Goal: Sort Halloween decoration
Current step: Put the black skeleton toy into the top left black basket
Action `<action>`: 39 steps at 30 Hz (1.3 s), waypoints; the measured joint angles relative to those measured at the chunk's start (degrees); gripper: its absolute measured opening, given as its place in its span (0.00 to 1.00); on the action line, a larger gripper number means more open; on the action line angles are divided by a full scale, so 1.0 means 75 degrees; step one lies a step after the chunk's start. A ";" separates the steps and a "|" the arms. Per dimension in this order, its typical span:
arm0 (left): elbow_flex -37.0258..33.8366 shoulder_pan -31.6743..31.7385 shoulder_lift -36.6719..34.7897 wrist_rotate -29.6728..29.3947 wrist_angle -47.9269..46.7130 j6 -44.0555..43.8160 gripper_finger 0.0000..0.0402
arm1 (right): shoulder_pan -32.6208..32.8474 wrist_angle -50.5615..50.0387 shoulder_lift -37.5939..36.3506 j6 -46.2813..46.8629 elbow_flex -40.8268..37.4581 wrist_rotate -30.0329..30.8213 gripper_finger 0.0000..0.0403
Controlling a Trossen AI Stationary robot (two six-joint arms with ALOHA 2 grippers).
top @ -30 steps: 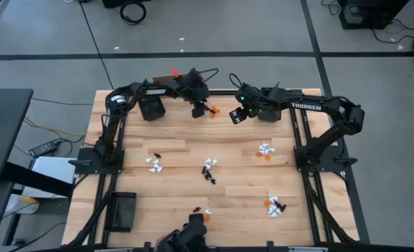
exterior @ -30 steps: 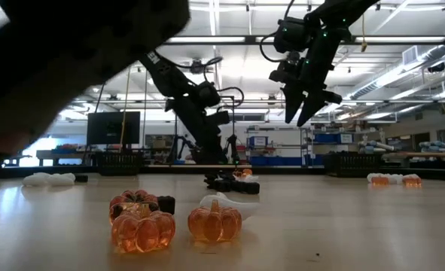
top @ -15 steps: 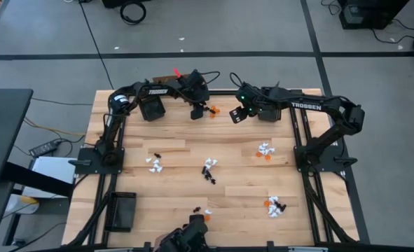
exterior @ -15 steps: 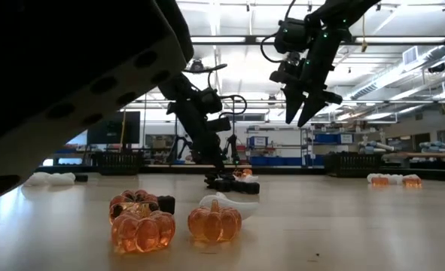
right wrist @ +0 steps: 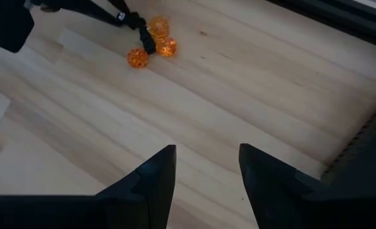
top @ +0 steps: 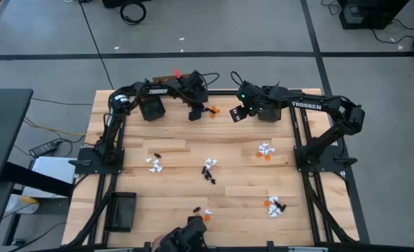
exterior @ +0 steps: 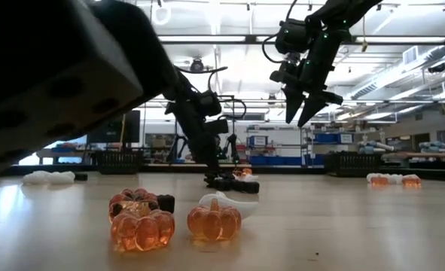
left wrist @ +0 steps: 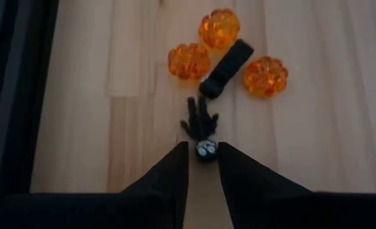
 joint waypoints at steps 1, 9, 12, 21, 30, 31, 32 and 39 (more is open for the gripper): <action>0.0002 0.0006 0.0010 0.0006 0.0010 -0.0009 0.20 | 0.0002 0.0005 0.0000 0.0001 0.0000 0.0000 0.45; 0.0003 0.0004 0.0012 0.0002 -0.0022 -0.0036 0.13 | 0.0002 0.0148 0.0000 0.0086 0.0000 0.0003 0.45; 0.0003 -0.0015 0.0012 -0.0059 -0.0036 -0.0161 0.12 | 0.0015 0.0145 0.0000 0.0125 0.0000 0.0003 0.45; -0.0023 -0.0046 -0.0637 -0.0616 -0.1096 -0.1644 0.11 | 0.0273 0.0140 0.0000 0.0402 0.0000 0.0165 0.45; -0.0213 0.0888 -0.2358 -0.0820 -0.3768 -0.2415 0.11 | 0.0271 0.0264 0.0000 0.0399 0.0000 0.0221 0.45; -0.0363 0.1055 -0.2565 -0.0875 -0.3866 -0.2500 0.11 | 0.0257 0.0284 0.0000 0.0381 0.0000 0.0219 0.45; -0.0542 0.1232 -0.2775 -0.0966 -0.3897 -0.2596 0.11 | 0.0252 0.0297 0.0000 0.0369 0.0000 0.0222 0.45; -0.2035 0.2543 -0.3929 -0.1251 -0.3722 -0.3417 0.11 | 0.0247 0.0349 0.0000 0.0403 0.0000 0.0482 0.45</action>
